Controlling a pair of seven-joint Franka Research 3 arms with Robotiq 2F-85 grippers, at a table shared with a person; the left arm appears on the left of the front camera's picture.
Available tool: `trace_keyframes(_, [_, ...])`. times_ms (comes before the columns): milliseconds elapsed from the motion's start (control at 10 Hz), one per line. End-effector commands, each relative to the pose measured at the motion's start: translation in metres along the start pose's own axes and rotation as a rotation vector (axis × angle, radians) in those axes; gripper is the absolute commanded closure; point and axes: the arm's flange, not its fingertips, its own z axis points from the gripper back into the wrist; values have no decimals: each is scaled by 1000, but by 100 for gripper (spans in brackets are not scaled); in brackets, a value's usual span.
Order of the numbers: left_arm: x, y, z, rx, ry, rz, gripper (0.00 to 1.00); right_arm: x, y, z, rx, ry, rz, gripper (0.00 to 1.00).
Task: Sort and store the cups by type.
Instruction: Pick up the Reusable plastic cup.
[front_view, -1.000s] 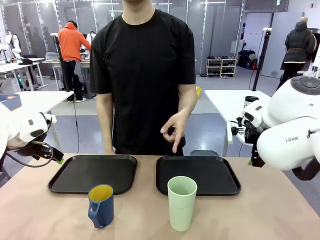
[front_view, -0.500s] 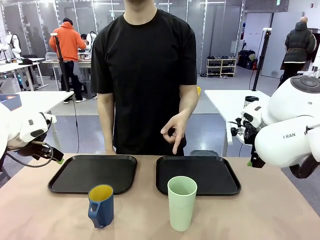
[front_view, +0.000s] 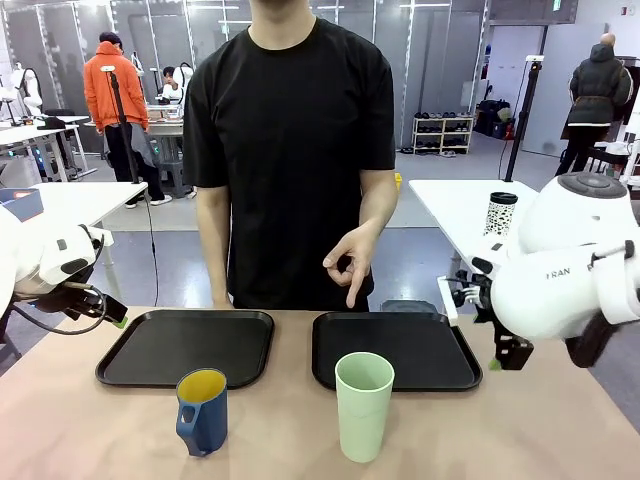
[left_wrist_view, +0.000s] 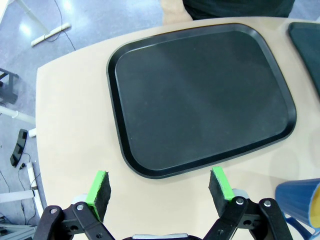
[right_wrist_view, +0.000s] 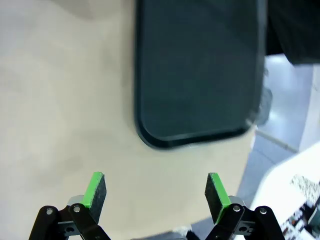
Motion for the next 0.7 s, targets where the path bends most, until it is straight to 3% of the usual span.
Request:
trace_keyframes(0, [0,1,0,0,0,1,0,-12,2,-13,95,-108,46,0])
trace_keyframes(200, [0,1,0,0,0,1,0,-15,14,-33,124,-290,36,0])
trace_keyframes(400, [0,1,0,0,0,1,0,-24,19,-56,153,-532,16,0])
trace_keyframes(600, [0,1,0,0,0,1,0,-30,22,-77,168,-691,7,0])
